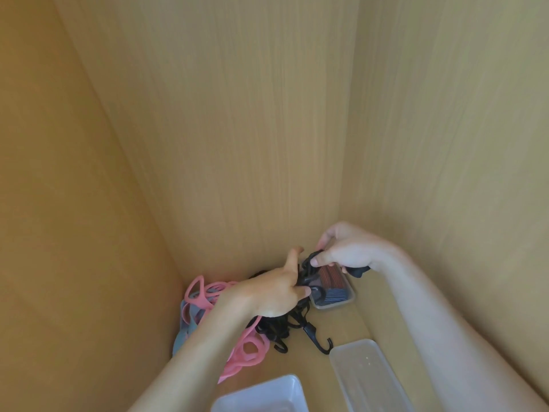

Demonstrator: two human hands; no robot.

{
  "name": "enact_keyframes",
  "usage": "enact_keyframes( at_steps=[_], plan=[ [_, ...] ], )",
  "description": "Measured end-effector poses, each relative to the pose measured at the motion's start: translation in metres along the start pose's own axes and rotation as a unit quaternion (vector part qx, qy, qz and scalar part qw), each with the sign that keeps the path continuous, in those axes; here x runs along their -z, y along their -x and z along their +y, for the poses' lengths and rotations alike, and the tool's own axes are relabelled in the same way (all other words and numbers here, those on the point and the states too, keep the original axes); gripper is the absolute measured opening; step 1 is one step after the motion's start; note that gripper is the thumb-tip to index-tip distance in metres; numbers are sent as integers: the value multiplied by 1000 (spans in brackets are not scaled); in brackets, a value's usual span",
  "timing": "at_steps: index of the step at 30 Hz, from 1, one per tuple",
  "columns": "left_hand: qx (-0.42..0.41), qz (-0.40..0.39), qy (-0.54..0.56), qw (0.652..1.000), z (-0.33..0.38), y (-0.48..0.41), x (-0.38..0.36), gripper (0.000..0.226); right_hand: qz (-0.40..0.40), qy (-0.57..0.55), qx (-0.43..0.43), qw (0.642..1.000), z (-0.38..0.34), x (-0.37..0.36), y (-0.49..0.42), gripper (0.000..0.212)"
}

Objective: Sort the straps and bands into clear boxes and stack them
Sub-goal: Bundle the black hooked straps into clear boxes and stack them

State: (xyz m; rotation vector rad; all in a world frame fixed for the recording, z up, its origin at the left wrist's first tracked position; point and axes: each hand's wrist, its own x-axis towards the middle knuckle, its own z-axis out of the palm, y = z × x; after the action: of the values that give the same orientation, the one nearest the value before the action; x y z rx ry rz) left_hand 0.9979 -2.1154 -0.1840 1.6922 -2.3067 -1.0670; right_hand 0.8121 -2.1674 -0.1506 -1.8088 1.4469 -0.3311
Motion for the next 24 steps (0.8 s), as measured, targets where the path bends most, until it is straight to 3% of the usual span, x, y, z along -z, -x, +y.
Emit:
enact_keyframes(
  at_steps=[6,11,15,20,24],
  plan=[
    [50,-4,-50,997,-8,-13,-12,83,89,31,42,995,-20,-31,8,17],
    [40,70,52,995,-30,-20,-9,59,115,-80,69,988,-25,-63,26,4],
    [22,112,177,977,-36,-19,-7,23,173,-141,108,969,-19,-92,43,18],
    [4,207,226,952,-29,-15,-17,15,209,-147,164,953,-2,-114,46,32],
    [-9,223,350,910,-16,-10,-20,23,163,-288,157,931,7,-110,45,33]
  ],
)
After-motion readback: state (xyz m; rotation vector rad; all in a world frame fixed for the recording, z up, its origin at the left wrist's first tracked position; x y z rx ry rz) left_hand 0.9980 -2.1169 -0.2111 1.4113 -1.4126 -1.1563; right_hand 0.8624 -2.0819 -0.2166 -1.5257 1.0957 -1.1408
